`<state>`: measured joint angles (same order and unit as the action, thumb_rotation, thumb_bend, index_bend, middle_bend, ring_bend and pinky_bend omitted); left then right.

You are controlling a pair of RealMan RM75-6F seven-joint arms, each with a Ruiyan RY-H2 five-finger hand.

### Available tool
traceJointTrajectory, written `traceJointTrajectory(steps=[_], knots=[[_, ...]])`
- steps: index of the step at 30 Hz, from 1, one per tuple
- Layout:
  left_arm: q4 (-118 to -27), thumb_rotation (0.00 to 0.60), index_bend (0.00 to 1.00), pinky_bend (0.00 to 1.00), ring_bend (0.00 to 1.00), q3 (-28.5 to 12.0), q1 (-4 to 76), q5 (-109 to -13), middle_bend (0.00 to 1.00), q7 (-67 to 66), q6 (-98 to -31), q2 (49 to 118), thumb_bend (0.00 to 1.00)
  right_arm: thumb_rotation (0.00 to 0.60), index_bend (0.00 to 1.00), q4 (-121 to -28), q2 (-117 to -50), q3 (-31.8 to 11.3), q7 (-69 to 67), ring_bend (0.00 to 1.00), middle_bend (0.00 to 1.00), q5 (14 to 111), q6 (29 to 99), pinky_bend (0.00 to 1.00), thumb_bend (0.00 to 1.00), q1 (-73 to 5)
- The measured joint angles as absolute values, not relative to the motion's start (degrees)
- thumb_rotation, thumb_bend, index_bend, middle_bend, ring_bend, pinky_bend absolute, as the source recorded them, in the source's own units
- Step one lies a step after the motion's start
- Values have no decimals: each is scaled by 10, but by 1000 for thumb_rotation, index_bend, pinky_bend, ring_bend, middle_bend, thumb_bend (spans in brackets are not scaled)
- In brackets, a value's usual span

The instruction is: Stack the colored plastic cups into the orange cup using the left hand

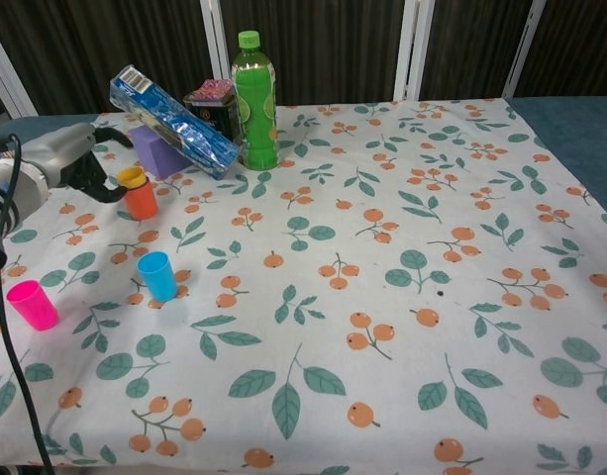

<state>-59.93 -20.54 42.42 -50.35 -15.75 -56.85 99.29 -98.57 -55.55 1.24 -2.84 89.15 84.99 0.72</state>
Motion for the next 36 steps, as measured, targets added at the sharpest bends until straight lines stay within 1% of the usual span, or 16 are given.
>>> traceJointTrajectory(steps=[2,4,6,8,10,12,14,16,17,20,22,27,36], knots=[[-613,600,0,1000,1000,-203,422,-515,747,-156,-580,988,360,600,0,-986,-556,12,-27,0,0,891,848,0,154,7],[-631,600,0,1000,1000,-199,418,-523,750,-157,-586,980,358,600,0,-986,-556,13,-27,0,0,892,848,0,155,6],[-663,600,0,1000,1000,-194,411,-533,780,-159,-596,966,358,600,0,-986,-556,14,-26,0,0,894,848,0,154,6],[-706,600,1,1000,1000,-186,402,-546,831,-164,-610,947,361,600,0,-987,-556,14,-28,0,0,896,850,0,154,7],[-751,600,42,1000,1000,-176,390,-560,894,-167,-624,927,366,600,0,-986,-555,15,-30,0,0,898,852,0,154,8],[-814,600,105,1000,1000,-161,372,-580,965,-168,-642,901,372,600,0,-986,-554,15,-33,0,0,901,854,0,154,9],[-882,600,129,1000,1000,-138,351,-604,993,-166,-660,874,374,600,0,-985,-554,16,-33,0,0,902,852,0,154,8],[-939,600,150,1000,1000,-114,329,-629,1000,-161,-674,852,375,600,0,-986,-554,18,-33,0,0,904,849,0,155,7],[-971,600,162,1000,1000,-94,315,-648,1000,-158,-683,840,374,600,0,-986,-555,20,-31,0,0,907,847,0,155,6],[-1015,600,185,1000,1000,-51,291,-688,1000,-160,-697,828,372,600,0,-986,-556,24,-28,0,0,916,844,0,154,5],[-1015,600,190,1000,1000,-42,285,-694,1000,-167,-701,833,372,600,0,-986,-556,27,-28,0,0,922,846,0,154,6],[-959,600,201,1000,1000,-31,272,-680,1000,-185,-700,876,370,600,0,-985,-553,28,-38,0,0,925,851,0,154,7],[-878,600,247,1000,1000,-49,274,-657,1000,-178,-676,937,358,600,0,-984,-552,30,-38,0,0,928,853,0,154,7]])
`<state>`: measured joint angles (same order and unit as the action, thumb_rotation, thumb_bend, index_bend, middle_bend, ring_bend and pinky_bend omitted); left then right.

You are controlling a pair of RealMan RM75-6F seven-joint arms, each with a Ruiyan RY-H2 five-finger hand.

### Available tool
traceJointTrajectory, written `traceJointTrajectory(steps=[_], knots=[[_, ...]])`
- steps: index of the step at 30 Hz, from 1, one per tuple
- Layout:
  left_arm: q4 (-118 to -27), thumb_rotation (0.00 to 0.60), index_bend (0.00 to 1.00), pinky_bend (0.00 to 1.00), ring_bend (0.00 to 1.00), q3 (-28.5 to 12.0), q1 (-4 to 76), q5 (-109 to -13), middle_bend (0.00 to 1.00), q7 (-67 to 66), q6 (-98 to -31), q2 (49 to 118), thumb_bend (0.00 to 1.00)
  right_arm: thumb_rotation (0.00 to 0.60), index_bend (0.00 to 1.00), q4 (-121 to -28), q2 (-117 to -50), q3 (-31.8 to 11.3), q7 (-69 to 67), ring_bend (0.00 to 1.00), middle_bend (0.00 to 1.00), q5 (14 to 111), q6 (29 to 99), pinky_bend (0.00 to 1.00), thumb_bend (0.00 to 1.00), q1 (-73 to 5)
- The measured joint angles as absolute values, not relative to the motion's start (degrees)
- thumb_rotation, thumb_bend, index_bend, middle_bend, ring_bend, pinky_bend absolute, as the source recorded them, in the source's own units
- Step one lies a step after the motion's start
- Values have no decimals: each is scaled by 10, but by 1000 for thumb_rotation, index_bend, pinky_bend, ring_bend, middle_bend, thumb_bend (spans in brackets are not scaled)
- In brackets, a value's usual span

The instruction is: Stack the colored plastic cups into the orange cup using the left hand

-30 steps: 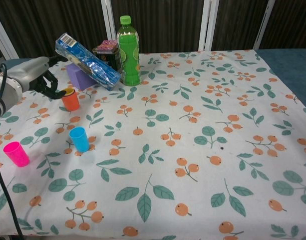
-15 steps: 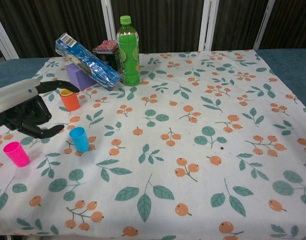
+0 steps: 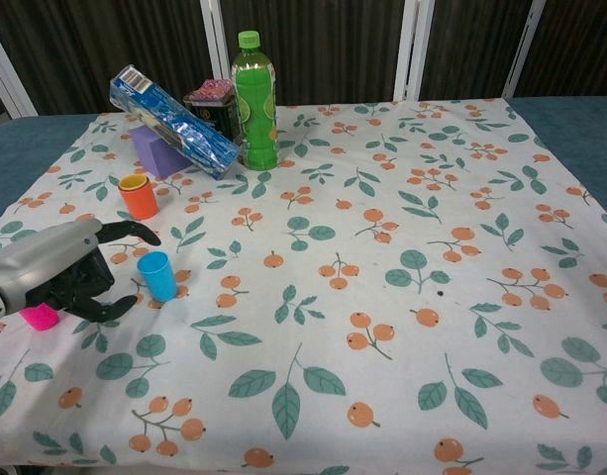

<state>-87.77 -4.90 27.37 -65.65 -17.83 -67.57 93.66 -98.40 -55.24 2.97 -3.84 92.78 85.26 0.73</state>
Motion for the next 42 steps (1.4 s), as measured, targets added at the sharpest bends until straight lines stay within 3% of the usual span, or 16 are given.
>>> traceJointTrajectory(steps=[9,23,27,34,38,42], knots=[[-852,600,329,1000,1000,-66,283,-649,1000,-174,-659,959,363,600,0,-984,-552,29,-41,0,0,927,854,0,155,7],[-821,600,572,1000,1000,-87,293,-647,1000,-164,-650,982,358,600,0,-983,-549,29,-48,0,0,928,857,0,154,8],[-823,600,597,1000,1000,-98,294,-651,1000,-156,-655,979,357,600,0,-983,-549,29,-48,0,0,928,857,0,154,8],[-821,600,602,1000,1000,-164,313,-650,1000,-152,-677,959,359,600,0,-983,-547,29,-53,0,0,928,862,0,154,10],[-783,600,603,1000,1000,-213,338,-623,1000,-150,-675,955,359,600,0,-982,-546,27,-54,0,0,925,865,0,154,12],[-732,600,602,1000,1000,-235,363,-602,1000,-148,-666,965,359,600,0,-982,-547,26,-53,0,0,922,864,0,155,12]])
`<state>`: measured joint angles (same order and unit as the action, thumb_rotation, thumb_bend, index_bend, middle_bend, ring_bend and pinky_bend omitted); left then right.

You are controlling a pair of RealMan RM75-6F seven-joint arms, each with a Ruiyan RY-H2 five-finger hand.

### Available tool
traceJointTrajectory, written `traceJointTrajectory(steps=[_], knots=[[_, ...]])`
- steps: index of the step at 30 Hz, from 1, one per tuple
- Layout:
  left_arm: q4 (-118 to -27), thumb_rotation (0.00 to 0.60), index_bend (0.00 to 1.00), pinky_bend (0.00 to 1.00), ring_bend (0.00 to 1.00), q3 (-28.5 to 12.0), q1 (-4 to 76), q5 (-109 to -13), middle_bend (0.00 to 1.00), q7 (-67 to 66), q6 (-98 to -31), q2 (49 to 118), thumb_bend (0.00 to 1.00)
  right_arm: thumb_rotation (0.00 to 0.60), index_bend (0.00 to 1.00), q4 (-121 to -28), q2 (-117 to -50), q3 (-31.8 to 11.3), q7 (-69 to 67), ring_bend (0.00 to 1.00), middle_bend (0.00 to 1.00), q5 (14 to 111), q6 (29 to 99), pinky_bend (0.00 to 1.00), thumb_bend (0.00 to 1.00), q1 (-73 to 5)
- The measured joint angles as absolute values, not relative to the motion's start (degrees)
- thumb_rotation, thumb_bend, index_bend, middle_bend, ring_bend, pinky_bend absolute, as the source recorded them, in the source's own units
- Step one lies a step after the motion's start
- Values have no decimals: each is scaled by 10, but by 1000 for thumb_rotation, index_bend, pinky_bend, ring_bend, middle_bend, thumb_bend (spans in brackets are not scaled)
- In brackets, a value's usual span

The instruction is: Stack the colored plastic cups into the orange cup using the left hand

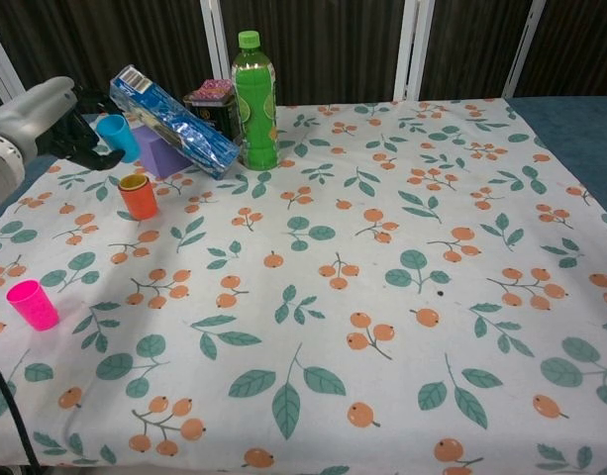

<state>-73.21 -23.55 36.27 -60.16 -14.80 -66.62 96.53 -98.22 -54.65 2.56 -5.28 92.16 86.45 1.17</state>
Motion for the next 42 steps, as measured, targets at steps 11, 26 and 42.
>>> traceJointTrajectory(steps=[11,26,42], knots=[[-612,600,602,1000,1000,-240,410,-571,1000,-144,-627,1023,360,600,0,-982,-544,23,-60,0,0,916,866,0,154,13],[-540,600,368,1000,1000,-224,416,-558,1000,-127,-585,1039,370,600,0,-981,-542,20,-63,0,0,913,870,0,155,15],[-721,600,0,1000,1000,-193,367,-612,1000,-111,-641,951,343,600,0,-980,-544,23,-58,0,0,917,864,0,154,13]])
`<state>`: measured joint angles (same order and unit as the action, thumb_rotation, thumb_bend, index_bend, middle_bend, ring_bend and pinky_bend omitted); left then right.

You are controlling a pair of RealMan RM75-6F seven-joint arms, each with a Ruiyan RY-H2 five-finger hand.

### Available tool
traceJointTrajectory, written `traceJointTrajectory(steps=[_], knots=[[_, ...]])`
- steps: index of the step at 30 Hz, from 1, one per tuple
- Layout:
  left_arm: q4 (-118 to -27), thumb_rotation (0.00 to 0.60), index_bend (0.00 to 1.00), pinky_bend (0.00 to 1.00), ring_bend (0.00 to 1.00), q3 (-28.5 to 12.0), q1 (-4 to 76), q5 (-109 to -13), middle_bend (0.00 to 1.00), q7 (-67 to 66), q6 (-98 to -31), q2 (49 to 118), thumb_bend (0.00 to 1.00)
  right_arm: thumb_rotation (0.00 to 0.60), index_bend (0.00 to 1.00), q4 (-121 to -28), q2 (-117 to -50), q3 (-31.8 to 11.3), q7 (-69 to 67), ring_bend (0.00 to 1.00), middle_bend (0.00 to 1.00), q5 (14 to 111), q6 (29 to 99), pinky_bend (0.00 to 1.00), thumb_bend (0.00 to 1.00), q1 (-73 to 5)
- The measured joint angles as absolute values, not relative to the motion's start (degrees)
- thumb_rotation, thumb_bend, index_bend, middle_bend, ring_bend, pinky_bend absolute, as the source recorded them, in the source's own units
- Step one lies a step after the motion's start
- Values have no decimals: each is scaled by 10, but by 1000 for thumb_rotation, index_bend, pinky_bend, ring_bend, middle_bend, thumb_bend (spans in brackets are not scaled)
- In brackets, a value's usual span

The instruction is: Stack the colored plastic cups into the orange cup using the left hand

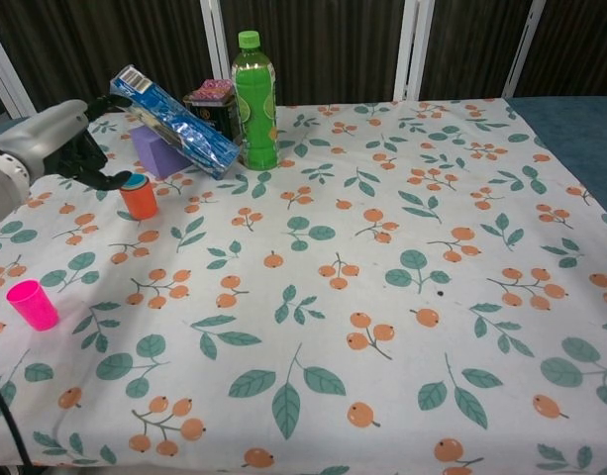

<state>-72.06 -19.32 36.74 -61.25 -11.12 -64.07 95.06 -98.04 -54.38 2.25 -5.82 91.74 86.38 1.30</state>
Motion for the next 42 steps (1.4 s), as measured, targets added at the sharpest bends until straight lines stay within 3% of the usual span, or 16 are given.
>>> traceJointTrajectory(steps=[4,8,11,14,25,32,42], knots=[[-847,600,0,1000,1000,-154,322,-657,1000,-106,-676,880,342,600,0,-981,-546,24,-52,0,0,919,861,0,155,12],[-965,600,2,1000,1000,-78,253,-731,1000,-97,-728,791,338,600,0,-982,-549,27,-44,0,0,924,857,0,154,11],[-992,600,11,1000,1000,-23,205,-777,1000,-85,-758,755,338,600,0,-983,-550,28,-42,0,0,926,856,0,155,10],[-986,600,20,1000,1000,5,179,-787,1000,-72,-769,748,338,600,0,-984,-551,29,-41,0,0,928,855,0,154,10],[-892,600,89,1000,1000,2,170,-753,1000,-11,-715,814,350,600,0,-983,-551,30,-43,0,0,929,857,0,154,10],[-860,600,235,1000,1000,-12,173,-735,1000,20,-684,837,351,600,0,-982,-551,27,-43,0,0,924,859,0,154,11],[-846,600,324,1000,1000,-23,171,-730,1000,41,-669,842,351,600,0,-982,-554,29,-38,0,0,926,858,0,155,11]])
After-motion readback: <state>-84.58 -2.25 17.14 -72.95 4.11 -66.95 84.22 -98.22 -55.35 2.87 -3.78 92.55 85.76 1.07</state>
